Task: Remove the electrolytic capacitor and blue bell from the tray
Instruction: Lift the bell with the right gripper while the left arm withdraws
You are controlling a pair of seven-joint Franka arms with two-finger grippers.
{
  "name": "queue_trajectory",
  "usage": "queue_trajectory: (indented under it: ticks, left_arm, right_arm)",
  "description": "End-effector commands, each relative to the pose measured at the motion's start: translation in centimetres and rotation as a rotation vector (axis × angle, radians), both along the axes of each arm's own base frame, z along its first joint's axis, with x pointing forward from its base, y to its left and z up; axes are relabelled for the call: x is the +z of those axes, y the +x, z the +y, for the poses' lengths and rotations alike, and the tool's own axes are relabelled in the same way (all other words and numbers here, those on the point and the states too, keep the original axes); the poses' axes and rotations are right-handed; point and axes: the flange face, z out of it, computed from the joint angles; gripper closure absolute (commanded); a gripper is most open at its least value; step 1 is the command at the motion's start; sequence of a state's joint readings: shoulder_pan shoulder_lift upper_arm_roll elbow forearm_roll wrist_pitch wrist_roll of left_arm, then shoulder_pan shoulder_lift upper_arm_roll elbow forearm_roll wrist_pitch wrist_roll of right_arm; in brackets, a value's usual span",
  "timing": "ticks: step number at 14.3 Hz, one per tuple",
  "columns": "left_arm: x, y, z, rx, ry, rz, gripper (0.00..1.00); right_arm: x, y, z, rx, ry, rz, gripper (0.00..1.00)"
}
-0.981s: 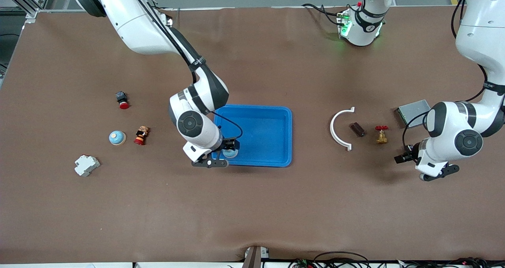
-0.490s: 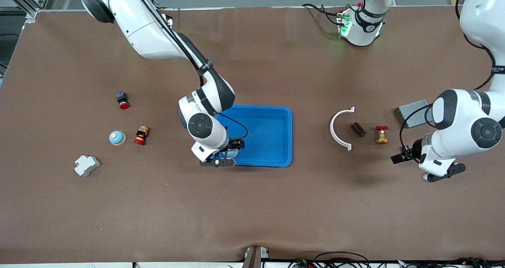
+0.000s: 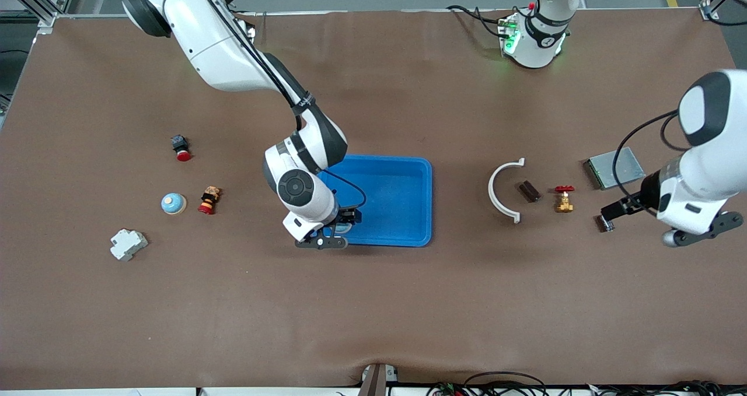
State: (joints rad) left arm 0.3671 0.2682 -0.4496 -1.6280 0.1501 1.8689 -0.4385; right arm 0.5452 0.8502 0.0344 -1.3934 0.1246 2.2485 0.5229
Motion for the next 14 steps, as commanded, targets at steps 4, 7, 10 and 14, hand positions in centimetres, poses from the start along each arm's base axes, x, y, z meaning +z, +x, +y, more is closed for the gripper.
queue_trajectory:
  ticks: [4, 7, 10, 14]
  left_arm:
    - [8.3, -1.0, -1.9, -0.037, -0.008, 0.01, 0.0]
    - [10.0, -1.8, -1.4, -0.036, -0.001, 0.045, 0.0]
    - [11.7, -2.7, -1.2, -0.029, 0.019, 0.049, 0.0]
    - [15.1, -4.6, -1.7, -0.078, 0.04, 0.007, 0.0]
  right_arm:
    - [-1.4, 0.3, 0.6, 0.008, 0.0, -0.014, 0.0]
    - [-1.7, 0.2, 0.6, 0.009, -0.001, -0.012, 0.0]
    - [-1.7, 0.2, 0.6, 0.009, -0.001, -0.012, 0.47]
    - [-2.0, 0.1, 0.5, 0.023, -0.005, -0.008, 0.95]
